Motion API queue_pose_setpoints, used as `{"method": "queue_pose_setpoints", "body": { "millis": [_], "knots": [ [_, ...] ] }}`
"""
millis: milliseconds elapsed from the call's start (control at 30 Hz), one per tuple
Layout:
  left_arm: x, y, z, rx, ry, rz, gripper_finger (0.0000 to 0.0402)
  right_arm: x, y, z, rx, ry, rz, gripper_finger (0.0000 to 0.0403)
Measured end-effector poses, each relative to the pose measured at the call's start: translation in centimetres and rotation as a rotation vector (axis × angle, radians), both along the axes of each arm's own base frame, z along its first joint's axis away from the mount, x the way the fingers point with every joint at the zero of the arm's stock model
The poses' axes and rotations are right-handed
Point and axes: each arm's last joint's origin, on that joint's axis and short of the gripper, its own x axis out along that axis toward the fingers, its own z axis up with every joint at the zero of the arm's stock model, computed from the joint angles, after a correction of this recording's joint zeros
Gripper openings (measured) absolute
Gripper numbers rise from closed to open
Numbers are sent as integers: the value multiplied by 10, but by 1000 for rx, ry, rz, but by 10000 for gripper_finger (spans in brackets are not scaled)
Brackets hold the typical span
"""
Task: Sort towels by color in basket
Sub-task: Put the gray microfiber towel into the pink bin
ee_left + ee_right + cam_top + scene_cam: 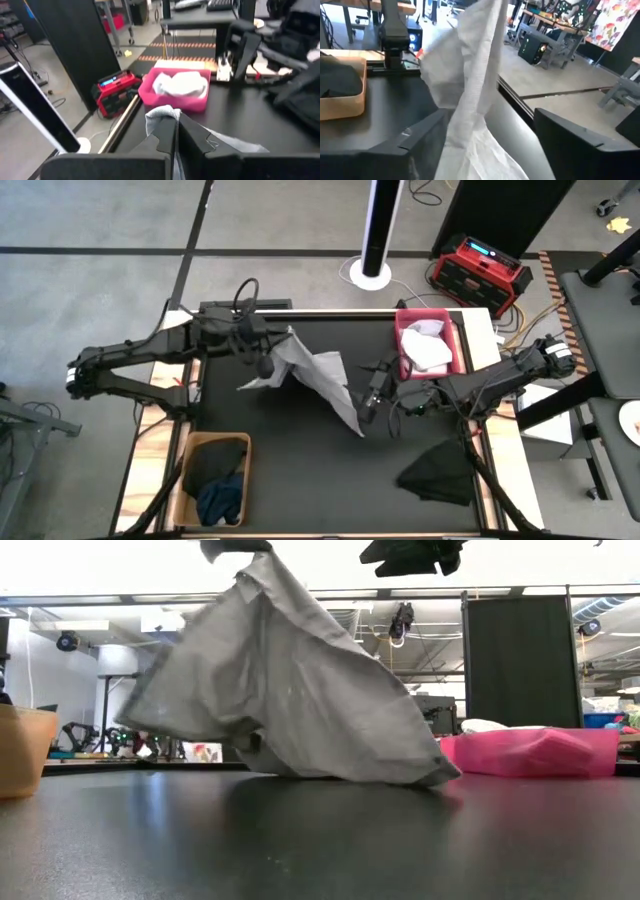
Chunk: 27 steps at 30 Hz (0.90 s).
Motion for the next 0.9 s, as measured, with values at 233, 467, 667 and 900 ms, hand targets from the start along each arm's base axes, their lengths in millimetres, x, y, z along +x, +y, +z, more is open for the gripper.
{"method": "queue_pose_setpoints", "body": {
  "millis": [233,467,667,900],
  "knots": [
    [13,0,0,8,-50,-12,0,11,-9,-3,25,-21,54,344],
    [25,-3,-5,6,-50,-38,0,31,-26,-22,60,-16,37,355],
    [35,-2,-11,-11,-49,-30,0,50,-30,-39,146,-53,137,350],
    [42,-1,-16,-15,-40,-27,0,65,-31,-64,190,-57,116,342]
  ]
}}
